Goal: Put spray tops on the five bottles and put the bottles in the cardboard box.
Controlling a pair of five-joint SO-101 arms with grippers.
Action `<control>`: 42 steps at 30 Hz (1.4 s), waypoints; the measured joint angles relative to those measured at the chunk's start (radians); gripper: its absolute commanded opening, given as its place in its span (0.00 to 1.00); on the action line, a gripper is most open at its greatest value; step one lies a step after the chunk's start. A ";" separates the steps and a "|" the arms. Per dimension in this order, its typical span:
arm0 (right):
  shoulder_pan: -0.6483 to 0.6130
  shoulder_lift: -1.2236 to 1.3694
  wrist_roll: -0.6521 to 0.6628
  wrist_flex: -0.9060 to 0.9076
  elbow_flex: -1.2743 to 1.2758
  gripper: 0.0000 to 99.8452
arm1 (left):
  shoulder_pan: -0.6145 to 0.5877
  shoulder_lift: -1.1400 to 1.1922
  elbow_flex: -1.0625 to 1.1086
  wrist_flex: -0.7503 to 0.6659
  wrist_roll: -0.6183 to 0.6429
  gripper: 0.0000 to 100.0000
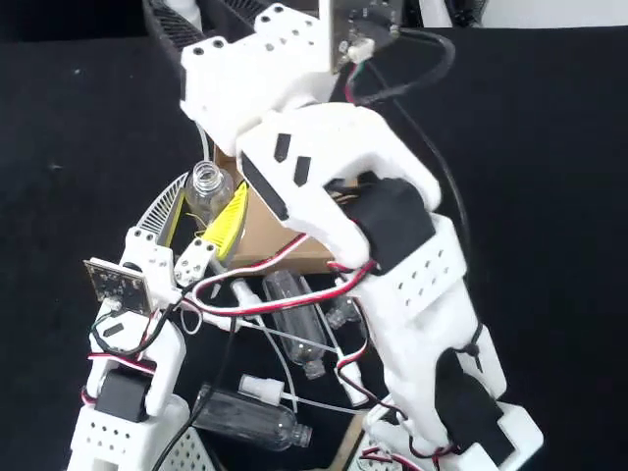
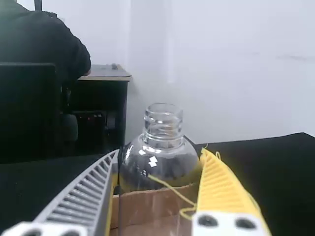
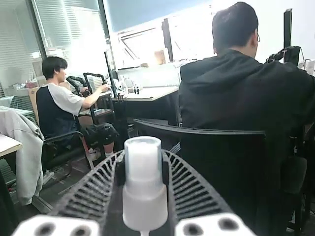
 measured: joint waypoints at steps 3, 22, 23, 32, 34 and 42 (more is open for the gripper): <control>-0.017 0.000 0.000 -0.014 0.026 0.01 | -0.002 0.000 0.000 0.000 0.000 0.03; -0.029 -0.230 0.000 -0.006 0.425 0.02 | 0.000 0.000 0.000 0.000 0.000 0.03; -0.029 -0.253 0.000 0.006 0.453 0.03 | 0.002 0.000 0.000 0.000 0.000 0.03; -0.143 -0.290 0.000 0.138 0.554 0.27 | 0.002 0.000 0.025 0.000 0.000 0.03; -0.187 -0.288 0.000 0.155 0.554 0.27 | 0.002 0.000 0.025 0.000 0.000 0.03; -0.107 -0.339 0.000 0.334 0.376 0.27 | 0.000 0.000 0.025 0.000 0.000 0.03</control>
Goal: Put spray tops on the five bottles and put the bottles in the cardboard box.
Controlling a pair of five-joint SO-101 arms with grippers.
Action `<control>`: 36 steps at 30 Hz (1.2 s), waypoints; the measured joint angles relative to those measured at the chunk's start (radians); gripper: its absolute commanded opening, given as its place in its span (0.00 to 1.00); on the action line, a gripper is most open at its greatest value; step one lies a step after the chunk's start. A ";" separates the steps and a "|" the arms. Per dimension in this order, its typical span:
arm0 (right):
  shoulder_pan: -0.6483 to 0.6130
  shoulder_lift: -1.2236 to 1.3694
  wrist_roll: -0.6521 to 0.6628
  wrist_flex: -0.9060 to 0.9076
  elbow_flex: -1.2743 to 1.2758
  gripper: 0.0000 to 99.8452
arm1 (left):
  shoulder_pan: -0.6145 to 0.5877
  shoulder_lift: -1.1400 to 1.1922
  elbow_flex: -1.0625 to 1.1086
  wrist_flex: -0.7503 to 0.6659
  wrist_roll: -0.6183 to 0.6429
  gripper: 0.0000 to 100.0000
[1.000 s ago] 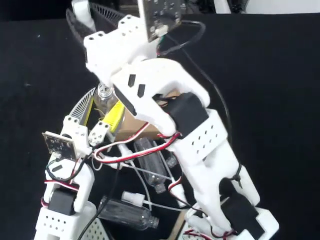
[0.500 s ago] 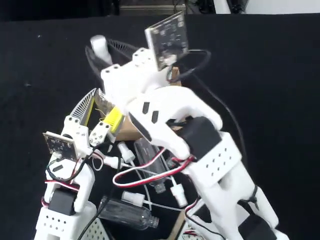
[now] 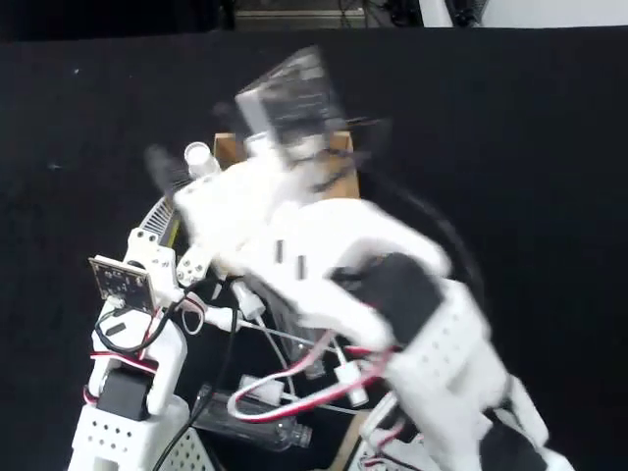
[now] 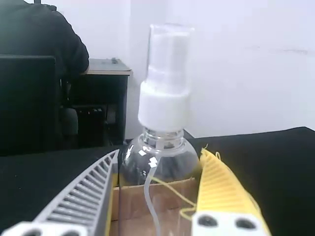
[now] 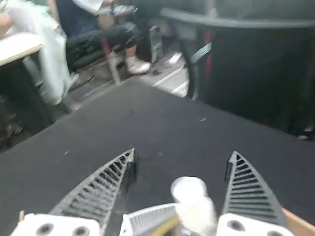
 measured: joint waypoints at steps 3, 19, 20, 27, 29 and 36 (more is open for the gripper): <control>0.129 -0.071 0.000 0.164 -0.060 0.27 | 0.000 0.000 0.000 0.000 0.000 0.03; 0.885 -0.245 0.000 0.127 0.671 0.04 | 0.000 0.011 0.006 -0.009 0.000 0.03; 0.895 -0.255 0.000 0.087 0.729 0.03 | 0.000 0.026 -0.017 -0.011 0.000 0.03; 0.904 -0.285 0.000 -0.264 1.085 0.02 | -0.002 0.342 -0.170 -0.216 0.002 0.03; 0.904 -0.285 0.000 -0.342 1.154 0.02 | -0.002 0.480 -0.221 -0.311 0.002 0.03; 0.904 -0.285 0.000 -0.528 1.283 0.02 | -0.003 0.994 -0.359 -0.591 0.002 0.03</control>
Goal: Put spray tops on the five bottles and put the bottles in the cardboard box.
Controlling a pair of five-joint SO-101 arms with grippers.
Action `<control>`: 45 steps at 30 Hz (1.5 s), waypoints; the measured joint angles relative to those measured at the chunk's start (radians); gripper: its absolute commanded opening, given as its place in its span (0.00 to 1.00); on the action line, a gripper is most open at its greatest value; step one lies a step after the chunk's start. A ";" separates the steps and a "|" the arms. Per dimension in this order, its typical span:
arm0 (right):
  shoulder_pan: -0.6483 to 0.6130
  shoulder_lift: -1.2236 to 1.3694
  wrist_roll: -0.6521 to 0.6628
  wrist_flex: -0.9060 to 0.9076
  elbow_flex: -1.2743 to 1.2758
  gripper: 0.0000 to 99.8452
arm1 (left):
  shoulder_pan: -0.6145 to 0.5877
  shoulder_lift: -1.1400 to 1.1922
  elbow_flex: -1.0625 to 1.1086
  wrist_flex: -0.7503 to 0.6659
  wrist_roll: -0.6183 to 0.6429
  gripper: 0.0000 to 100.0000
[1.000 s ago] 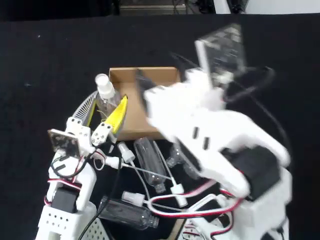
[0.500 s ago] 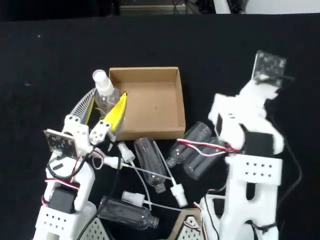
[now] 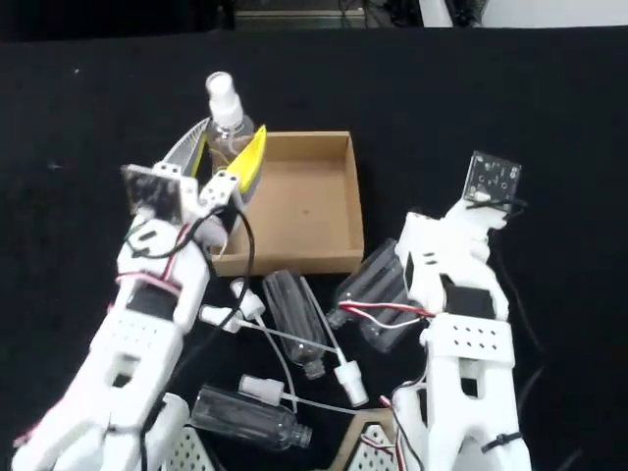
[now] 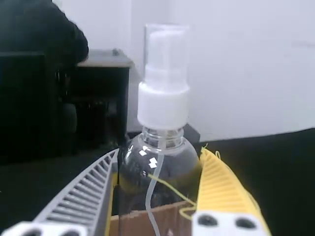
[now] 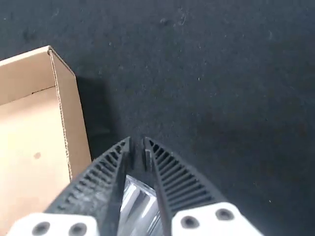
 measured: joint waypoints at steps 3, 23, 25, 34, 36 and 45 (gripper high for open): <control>0.000 0.000 0.000 -0.054 0.037 0.02 | -0.015 0.189 -0.021 -0.132 0.000 0.03; 0.000 0.000 0.000 -0.138 0.068 0.02 | -0.089 0.901 -0.226 -0.655 0.008 0.03; 0.000 0.000 0.000 -0.138 0.068 0.02 | -0.089 0.951 -0.241 -0.683 0.008 0.03; 0.000 0.000 0.000 -0.138 0.068 0.02 | -0.092 1.185 -0.333 -0.853 0.008 0.03; 0.000 0.000 0.000 -0.138 0.068 0.02 | -0.094 1.226 -0.347 -0.885 0.008 0.03; 0.000 0.000 0.000 -0.138 0.068 0.02 | -0.094 1.290 -0.373 -0.916 0.008 0.03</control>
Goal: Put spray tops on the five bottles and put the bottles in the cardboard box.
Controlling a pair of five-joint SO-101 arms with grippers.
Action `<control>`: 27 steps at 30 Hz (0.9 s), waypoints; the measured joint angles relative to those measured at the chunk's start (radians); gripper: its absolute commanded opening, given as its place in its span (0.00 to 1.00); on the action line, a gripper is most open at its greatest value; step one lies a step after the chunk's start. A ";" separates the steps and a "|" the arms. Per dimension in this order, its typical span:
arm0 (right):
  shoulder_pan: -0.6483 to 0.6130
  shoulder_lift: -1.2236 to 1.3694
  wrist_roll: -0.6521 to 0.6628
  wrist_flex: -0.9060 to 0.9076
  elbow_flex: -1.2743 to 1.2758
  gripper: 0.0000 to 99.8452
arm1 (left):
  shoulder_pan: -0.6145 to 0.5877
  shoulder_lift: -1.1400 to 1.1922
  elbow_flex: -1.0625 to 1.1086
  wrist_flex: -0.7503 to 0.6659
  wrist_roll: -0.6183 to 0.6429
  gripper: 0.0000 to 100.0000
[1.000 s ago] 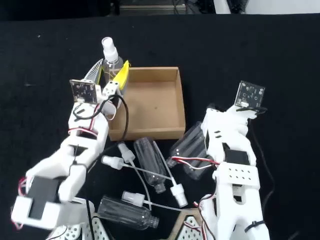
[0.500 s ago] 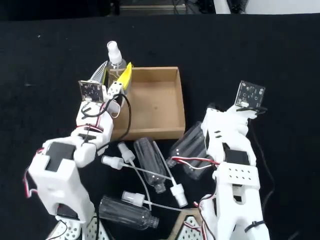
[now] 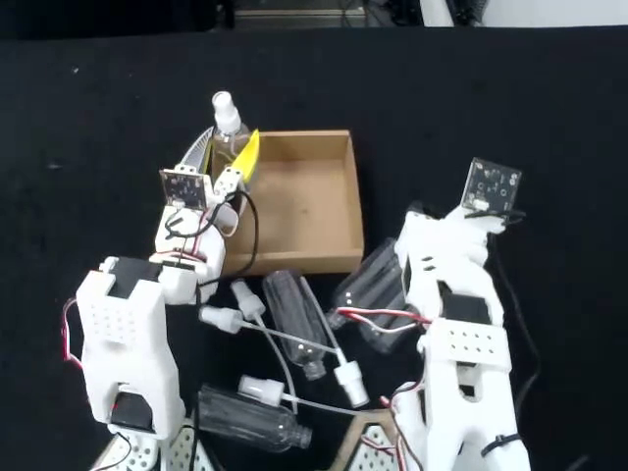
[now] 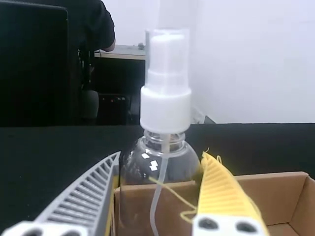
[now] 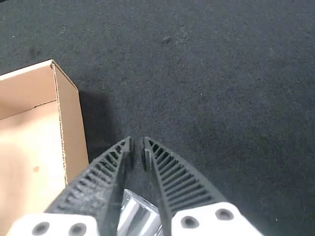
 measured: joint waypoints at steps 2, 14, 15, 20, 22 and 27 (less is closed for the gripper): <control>0.000 0.000 0.000 0.000 0.000 0.02 | 0.000 0.000 0.000 0.000 0.000 0.03; 0.000 0.000 0.000 0.000 0.000 0.02 | -0.005 0.002 0.000 0.000 0.000 0.22; 0.000 0.000 0.000 0.000 0.000 0.02 | -0.005 0.002 0.000 0.000 0.000 0.22; 0.000 0.000 0.000 0.000 0.000 0.02 | -0.005 0.002 0.000 0.000 -0.005 0.27; 0.000 0.000 0.000 0.000 0.000 0.02 | -0.005 0.002 0.000 0.000 -0.031 0.30; 0.000 0.000 0.000 0.000 0.000 0.02 | -0.005 0.002 0.000 0.000 -0.060 0.31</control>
